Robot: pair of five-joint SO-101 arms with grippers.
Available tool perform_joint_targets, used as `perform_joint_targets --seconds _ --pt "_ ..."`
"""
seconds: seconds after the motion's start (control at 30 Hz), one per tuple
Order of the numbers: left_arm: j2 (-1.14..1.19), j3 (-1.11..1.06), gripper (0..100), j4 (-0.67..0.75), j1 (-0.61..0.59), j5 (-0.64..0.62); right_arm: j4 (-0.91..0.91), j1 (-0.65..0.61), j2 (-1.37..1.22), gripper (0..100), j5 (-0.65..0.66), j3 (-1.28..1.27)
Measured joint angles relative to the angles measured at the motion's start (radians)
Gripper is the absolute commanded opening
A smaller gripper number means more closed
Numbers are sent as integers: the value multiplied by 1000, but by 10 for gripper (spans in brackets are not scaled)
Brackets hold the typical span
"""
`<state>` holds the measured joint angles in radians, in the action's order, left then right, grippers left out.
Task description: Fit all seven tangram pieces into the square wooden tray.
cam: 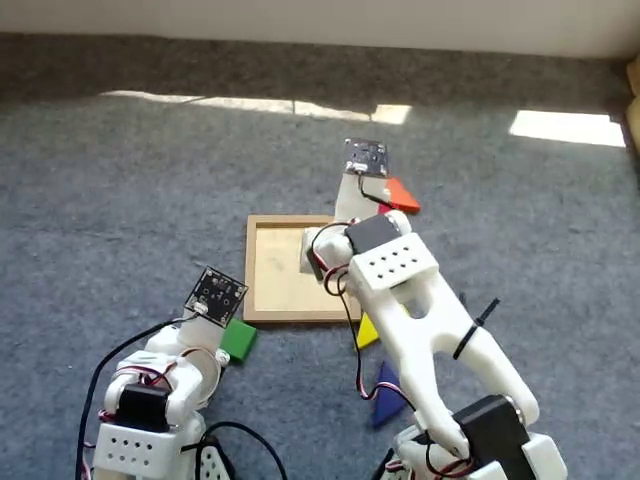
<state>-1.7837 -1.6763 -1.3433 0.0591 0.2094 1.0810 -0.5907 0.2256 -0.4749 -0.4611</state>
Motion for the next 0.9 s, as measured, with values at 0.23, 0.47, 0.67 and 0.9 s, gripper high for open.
perform_joint_targets --seconds 0.23,0.47,0.67,0.9 --pt "0 0 7 0 0 0 157 58 -11 405 0 8" --pt "0 0 7 0 0 0 -5 100 -11 403 0 -195" --pt "0 0 7 0 0 0 -201 107 -11 403 0 -354" --pt "0 0 7 0 0 0 -239 184 -11 403 6 -364"
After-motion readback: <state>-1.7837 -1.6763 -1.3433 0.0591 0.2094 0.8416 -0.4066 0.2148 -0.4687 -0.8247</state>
